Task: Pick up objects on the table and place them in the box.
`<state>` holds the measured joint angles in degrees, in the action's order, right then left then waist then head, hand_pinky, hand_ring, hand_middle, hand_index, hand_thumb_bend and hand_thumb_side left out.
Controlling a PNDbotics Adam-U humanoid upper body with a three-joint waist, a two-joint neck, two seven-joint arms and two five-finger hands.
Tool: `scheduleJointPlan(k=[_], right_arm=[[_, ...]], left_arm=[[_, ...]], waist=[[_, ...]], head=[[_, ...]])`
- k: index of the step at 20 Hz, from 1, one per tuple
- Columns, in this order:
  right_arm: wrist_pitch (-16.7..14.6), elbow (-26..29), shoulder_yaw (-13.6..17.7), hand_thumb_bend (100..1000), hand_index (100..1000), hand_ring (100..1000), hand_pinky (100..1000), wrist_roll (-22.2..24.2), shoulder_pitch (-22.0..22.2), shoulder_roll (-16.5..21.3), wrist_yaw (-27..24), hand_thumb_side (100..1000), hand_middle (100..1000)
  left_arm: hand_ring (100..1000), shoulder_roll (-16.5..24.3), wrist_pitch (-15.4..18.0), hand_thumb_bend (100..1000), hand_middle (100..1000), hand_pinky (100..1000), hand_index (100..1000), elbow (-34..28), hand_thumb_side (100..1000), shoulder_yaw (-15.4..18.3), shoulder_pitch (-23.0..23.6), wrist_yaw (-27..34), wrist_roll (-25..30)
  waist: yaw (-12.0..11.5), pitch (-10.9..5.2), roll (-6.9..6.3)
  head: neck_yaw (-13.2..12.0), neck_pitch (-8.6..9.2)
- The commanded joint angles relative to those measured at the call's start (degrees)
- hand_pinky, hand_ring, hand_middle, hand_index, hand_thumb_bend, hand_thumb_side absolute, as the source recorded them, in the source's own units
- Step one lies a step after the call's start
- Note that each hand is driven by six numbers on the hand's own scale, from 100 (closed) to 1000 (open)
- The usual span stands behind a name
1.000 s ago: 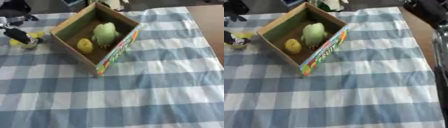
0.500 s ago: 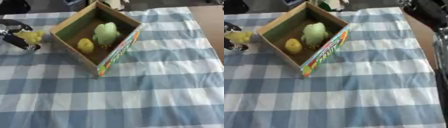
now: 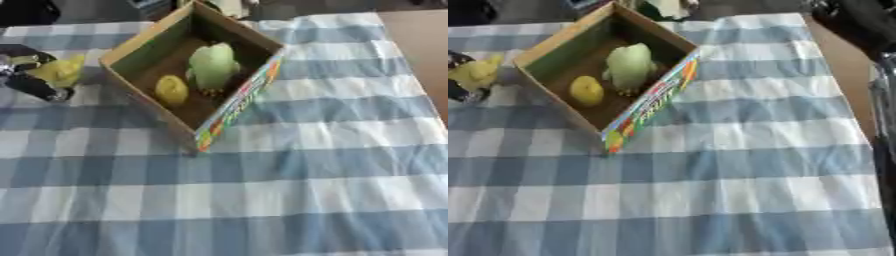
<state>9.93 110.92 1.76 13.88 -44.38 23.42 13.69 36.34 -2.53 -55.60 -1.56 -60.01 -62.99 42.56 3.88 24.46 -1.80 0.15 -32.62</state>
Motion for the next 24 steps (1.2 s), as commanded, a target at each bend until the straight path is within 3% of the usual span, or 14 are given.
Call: scheduleJointPlan(k=[1,2,3,8,11,14,15,17,24], right_arm=[[-0.24,0.22,0.66,436,846,833,832,0.05,-0.92,1.23,0.24,782,495],[-0.24,0.21,0.69,437,846,833,832,0.05,-0.9,1.24,0.26,782,495],[-0.24,0.22,0.71,441,846,833,832,0.05,-0.89,1.23,0.27,783,495],[-0.33,0.12,0.77,452,847,833,832,0.15,-0.78,1.28,0.4,783,496],[-0.37,0.05,0.79,453,846,833,832,0.18,-0.7,1.23,0.42,783,496],[-0.34,0.01,0.79,453,847,833,832,0.16,-0.59,1.09,0.43,783,496],[-0.3,0.0,0.81,462,847,833,832,0.14,-0.52,1.02,0.43,790,496],[-0.2,0.04,0.84,452,847,833,832,0.08,-0.41,0.89,0.39,784,496],[0.18,0.26,0.84,453,847,833,833,0.01,0.05,0.49,0.24,784,496]], left_arm=[[920,1.5,-1.0,178,863,757,991,-0.15,550,0.65,-0.67,0.4,-1.94],[918,1.45,-1.22,171,860,754,989,-0.06,545,0.59,-0.65,0.51,-2.37],[893,1.44,-1.53,100,830,726,956,-0.05,464,0.58,-0.68,0.53,-2.9],[847,1.3,-3.0,100,781,685,895,-0.27,387,0.45,-0.72,1.65,-4.83],[790,1.34,-3.63,100,729,621,844,-0.81,246,0.35,-0.75,2.63,-5.8],[756,1.33,-3.94,100,682,582,808,-2.01,244,0.03,-0.81,4.21,-6.91],[704,1.38,-4.08,100,620,535,760,-2.5,284,-0.06,-0.86,4.7,-7.39],[628,1.49,-4.97,100,564,470,706,-3.53,248,-0.17,-0.92,5.16,-9.19],[579,1.32,-8.46,100,507,393,628,-7.45,273,-1.07,-1.08,7.43,-16.89]], waist=[[0.02,-1.11,0.03],[0.02,-1.07,0.02],[0.03,-1.05,0.01],[0.0,-1.07,0.08],[-0.11,-1.26,0.14],[-0.23,-1.53,0.16],[-0.27,-1.65,0.15],[-0.33,-1.89,0.11],[-0.4,-2.78,-0.22]], head=[[-0.03,0.85],[-0.03,0.88],[-0.03,0.87],[-0.03,0.57],[0.02,0.37],[0.08,0.17],[0.1,0.1],[0.12,0.0],[0.59,-0.45]])
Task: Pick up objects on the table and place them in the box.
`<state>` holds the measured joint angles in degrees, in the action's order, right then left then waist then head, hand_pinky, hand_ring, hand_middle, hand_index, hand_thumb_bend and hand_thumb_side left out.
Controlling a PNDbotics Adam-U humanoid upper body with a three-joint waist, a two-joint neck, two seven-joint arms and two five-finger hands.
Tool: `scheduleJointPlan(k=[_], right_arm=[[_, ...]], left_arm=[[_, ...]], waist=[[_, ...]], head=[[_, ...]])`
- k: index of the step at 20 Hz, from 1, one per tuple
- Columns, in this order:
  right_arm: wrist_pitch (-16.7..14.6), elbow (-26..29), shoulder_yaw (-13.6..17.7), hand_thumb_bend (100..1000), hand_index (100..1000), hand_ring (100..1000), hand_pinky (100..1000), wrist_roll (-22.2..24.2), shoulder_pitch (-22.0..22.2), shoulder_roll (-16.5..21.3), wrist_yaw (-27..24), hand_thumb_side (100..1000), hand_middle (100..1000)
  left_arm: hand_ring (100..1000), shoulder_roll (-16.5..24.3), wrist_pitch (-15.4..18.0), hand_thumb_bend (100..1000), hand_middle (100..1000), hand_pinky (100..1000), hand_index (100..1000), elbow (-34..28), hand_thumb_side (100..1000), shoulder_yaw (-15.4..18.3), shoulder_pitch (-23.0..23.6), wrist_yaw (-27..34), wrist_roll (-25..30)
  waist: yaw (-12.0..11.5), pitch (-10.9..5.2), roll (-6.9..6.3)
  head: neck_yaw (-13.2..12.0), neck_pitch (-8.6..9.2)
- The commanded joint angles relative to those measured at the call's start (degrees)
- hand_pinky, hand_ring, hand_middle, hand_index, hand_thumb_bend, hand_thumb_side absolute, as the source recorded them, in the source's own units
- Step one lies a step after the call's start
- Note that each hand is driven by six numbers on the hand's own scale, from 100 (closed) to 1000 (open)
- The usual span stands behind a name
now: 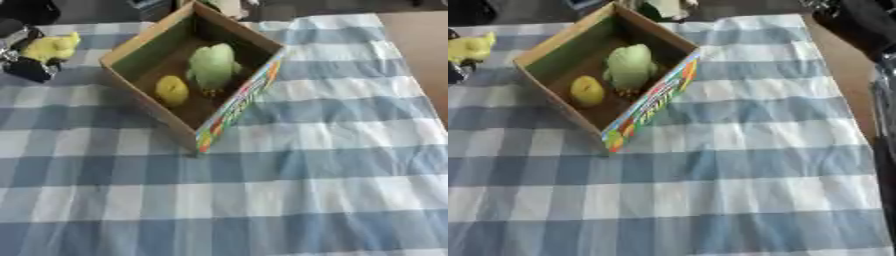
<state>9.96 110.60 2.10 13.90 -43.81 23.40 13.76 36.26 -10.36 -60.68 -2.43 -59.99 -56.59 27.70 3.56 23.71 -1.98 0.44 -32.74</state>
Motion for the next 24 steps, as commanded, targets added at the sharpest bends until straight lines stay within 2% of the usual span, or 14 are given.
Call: scheduleJointPlan(k=[1,7,14,17,24], right_arm=[[0.22,0.64,0.51,453,847,833,833,-0.01,-0.46,0.46,0.15,784,496],[0.53,0.9,0.39,451,847,833,833,-0.14,-0.34,0.22,0.04,782,496],[0.82,1.21,0.08,449,847,833,833,0.07,-0.39,-0.6,-0.12,782,496],[1.08,1.42,0.04,449,847,833,834,0.11,-0.32,-0.96,-0.22,782,496],[1.62,1.93,-0.11,448,847,833,834,0.28,-0.18,-1.49,-0.39,782,495]], left_arm=[[567,1.38,-0.8,100,495,377,615,-3.06,282,-0.34,-1.16,1.5,-2.71],[557,0.25,-0.03,100,487,365,603,-9.67,313,-2.52,-2.26,3.17,-5.02],[566,-6.39,1.74,100,498,370,618,-19.54,316,-7.12,-4.31,3.37,-2.9],[570,-9.6,2.13,100,502,374,623,-19.52,309,-8.77,-4.89,2.75,-1.33],[579,-15.21,3.23,100,513,380,632,-14.75,290,-11.05,-5.98,0.43,-0.56]], waist=[[-0.1,-2.14,-0.11],[-0.14,-2.81,-0.42],[0.31,-3.45,-0.76],[0.62,-3.69,-0.94],[1.09,-4.05,-1.5]], head=[[0.41,-0.41],[1.53,-1.4],[2.17,-1.93],[1.95,-1.85],[1.72,-1.58]])
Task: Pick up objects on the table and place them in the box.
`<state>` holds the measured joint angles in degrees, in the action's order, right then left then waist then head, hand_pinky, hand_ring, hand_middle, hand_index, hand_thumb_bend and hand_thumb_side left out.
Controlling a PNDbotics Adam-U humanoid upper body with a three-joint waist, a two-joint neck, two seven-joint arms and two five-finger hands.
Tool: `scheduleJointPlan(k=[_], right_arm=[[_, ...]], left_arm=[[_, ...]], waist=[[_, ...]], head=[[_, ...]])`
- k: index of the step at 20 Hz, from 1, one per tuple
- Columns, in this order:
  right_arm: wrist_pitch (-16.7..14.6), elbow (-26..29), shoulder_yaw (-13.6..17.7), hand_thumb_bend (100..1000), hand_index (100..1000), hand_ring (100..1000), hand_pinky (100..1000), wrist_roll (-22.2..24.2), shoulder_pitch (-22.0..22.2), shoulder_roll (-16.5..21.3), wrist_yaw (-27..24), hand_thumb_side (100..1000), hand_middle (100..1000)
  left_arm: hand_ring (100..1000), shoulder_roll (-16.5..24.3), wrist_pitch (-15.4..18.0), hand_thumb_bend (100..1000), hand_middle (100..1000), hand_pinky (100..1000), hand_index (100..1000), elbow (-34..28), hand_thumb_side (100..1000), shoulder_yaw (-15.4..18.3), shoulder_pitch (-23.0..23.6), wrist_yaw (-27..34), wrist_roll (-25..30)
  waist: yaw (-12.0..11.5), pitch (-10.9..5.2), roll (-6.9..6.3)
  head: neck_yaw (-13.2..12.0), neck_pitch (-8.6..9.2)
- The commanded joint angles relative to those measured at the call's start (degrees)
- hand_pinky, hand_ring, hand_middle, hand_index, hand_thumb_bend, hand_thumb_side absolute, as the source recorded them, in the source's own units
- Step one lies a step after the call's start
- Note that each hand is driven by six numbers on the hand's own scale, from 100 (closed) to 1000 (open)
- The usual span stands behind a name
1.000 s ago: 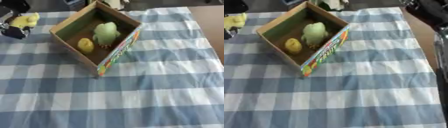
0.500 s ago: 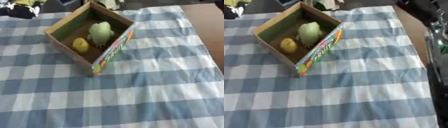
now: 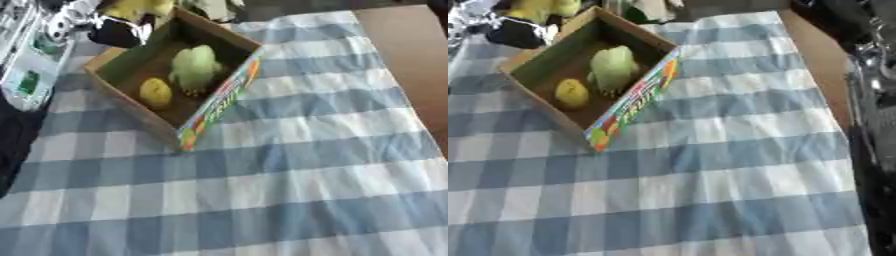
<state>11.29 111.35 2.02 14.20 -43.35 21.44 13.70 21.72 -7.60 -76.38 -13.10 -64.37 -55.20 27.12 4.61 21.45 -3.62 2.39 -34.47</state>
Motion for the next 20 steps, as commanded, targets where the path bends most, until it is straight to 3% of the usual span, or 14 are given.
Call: scheduleJointPlan(k=[1,13,15,16,17,19,20], right_arm=[[0.36,1.23,-0.04,448,847,833,834,0.02,-0.65,0.4,-0.34,782,495],[0.7,1.5,-0.14,448,847,833,835,0.34,-0.65,0.17,-0.43,784,494],[0.69,1.46,-0.1,448,848,833,835,0.36,-0.64,0.22,-0.4,784,494],[0.69,1.45,-0.08,449,848,834,835,0.36,-0.64,0.24,-0.39,784,494],[0.68,1.44,-0.06,450,848,834,835,0.36,-0.63,0.24,-0.38,784,494],[0.66,1.4,-0.06,449,848,833,835,0.42,-0.59,0.26,-0.38,784,494],[0.65,1.38,-0.04,449,848,833,835,0.41,-0.58,0.26,-0.38,784,493]], left_arm=[[583,-1.19,0.6,100,517,383,636,1.85,285,-0.57,-1.68,-1.42,0.02],[657,-4.03,1.33,100,603,448,713,12.45,256,-0.66,-1.9,-8.73,-0.36],[730,-4.05,1.83,100,701,517,813,12.79,248,-0.79,-1.91,-9.42,0.49],[840,-4.09,2.28,100,836,634,941,12.75,191,-0.91,-1.87,-9.44,1.3],[875,-4.14,3.03,100,861,679,965,12.47,195,-1.04,-1.86,-9.32,2.59],[953,-3.96,4.42,223,946,775,1000,11.35,447,-0.96,-2.02,-9.43,5.01],[973,-3.8,4.78,355,980,802,1000,10.71,648,-0.8,-2.12,-9.75,5.85]], waist=[[0.09,-1.79,0.09],[0.31,-1.5,-0.11],[0.27,-1.43,-0.09],[0.26,-1.4,-0.08],[0.27,-1.36,-0.06],[0.23,-1.34,-0.01],[0.21,-1.36,0.0]], head=[[-0.25,0.18],[-0.5,0.74],[-0.5,0.74],[-0.5,0.73],[-0.5,0.73],[-0.49,0.65],[-0.52,0.64]])
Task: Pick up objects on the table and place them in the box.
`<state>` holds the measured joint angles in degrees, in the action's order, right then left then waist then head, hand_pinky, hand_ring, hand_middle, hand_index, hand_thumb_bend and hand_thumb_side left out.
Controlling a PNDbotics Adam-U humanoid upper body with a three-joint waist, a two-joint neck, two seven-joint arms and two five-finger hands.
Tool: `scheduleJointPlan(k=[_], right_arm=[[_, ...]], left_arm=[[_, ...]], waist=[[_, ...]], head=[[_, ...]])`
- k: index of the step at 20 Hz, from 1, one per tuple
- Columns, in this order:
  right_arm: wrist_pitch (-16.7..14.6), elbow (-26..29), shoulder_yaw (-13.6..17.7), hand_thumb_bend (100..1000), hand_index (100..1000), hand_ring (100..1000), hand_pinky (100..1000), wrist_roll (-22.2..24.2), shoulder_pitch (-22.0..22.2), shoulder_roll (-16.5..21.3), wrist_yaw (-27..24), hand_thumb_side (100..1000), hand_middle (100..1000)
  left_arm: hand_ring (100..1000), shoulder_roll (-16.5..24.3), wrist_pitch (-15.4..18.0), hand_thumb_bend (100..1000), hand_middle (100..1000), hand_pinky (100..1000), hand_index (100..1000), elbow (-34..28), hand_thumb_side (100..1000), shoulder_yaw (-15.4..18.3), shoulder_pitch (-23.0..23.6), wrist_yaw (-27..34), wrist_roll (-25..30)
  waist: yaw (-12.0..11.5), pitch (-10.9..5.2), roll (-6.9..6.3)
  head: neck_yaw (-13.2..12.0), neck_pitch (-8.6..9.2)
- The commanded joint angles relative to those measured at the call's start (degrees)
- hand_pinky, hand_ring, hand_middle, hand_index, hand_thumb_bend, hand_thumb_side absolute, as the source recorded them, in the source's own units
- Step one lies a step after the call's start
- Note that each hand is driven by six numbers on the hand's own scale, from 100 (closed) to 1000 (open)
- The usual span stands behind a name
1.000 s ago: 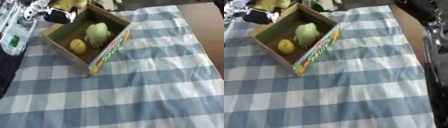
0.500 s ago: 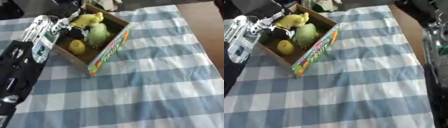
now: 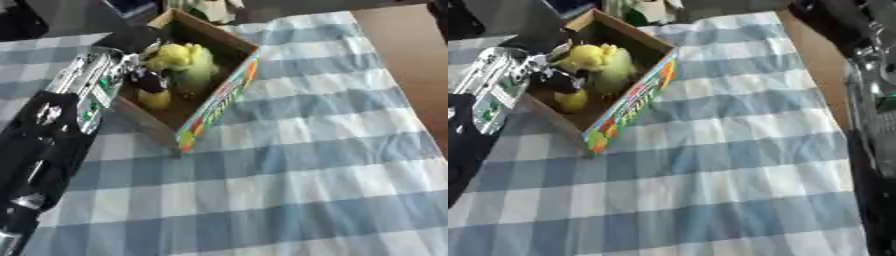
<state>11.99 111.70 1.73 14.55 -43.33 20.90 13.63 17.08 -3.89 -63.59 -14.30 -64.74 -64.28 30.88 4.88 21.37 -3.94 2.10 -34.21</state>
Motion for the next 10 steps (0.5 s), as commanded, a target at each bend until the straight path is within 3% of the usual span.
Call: scheduleJointPlan(k=[1,2,4,10], right_arm=[[-0.05,1.02,0.26,448,848,833,835,0.03,-0.59,0.8,-0.32,784,493],[-0.05,1.0,0.26,449,847,833,835,0.01,-0.57,0.8,-0.34,783,492],[-0.05,0.96,0.27,449,848,833,835,-0.01,-0.52,0.77,-0.37,783,492],[0.04,0.92,0.35,448,848,833,835,-0.2,-0.36,0.66,-0.42,785,492]], left_arm=[[981,0.99,1.19,428,994,813,1000,-2.73,727,0.62,-1.86,-1.12,2.68],[991,1.18,1.16,494,1000,828,1000,-3.36,790,0.82,-1.96,-1.71,3.08],[994,1.56,0.93,517,1000,833,1000,-4.49,885,1.17,-2.1,-2.96,3.44],[994,2.28,-0.16,430,1000,834,1000,-8.0,820,2.53,-2.18,-2.07,2.64]], waist=[[-0.07,-1.3,0.33],[-0.09,-1.32,0.35],[-0.13,-1.4,0.39],[-0.34,-1.77,0.55]], head=[[-0.24,0.4],[-0.21,0.41],[-0.19,0.35],[-0.13,0.13]])
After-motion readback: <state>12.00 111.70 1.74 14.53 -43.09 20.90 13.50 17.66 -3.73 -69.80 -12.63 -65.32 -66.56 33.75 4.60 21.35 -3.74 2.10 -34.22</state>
